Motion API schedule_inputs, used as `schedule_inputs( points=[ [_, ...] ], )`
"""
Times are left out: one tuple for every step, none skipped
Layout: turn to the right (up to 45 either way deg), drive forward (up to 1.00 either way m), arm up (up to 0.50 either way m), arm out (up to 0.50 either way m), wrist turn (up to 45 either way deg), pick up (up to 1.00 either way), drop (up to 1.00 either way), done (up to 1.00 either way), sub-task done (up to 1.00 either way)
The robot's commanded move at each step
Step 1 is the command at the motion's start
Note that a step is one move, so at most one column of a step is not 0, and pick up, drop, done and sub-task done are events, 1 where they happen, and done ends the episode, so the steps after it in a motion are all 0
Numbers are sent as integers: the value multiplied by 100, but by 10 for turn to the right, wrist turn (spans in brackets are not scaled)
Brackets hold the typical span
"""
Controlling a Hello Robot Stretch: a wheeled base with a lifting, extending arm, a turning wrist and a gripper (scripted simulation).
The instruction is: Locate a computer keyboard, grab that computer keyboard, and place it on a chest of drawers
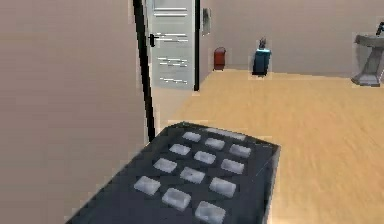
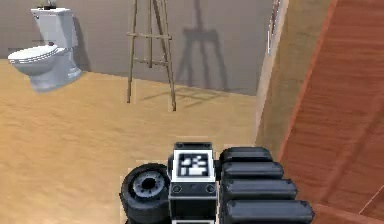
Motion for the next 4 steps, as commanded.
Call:
schedule_inputs(
  points=[
    [0,100,0,0,0,0,0,0,0],
    [-30,0,0,0,0,0,0,0,0],
    [0,100,0,0,0,0,0,0,0],
    [0,15,0,0,0,0,0,0,0]
  ],
)
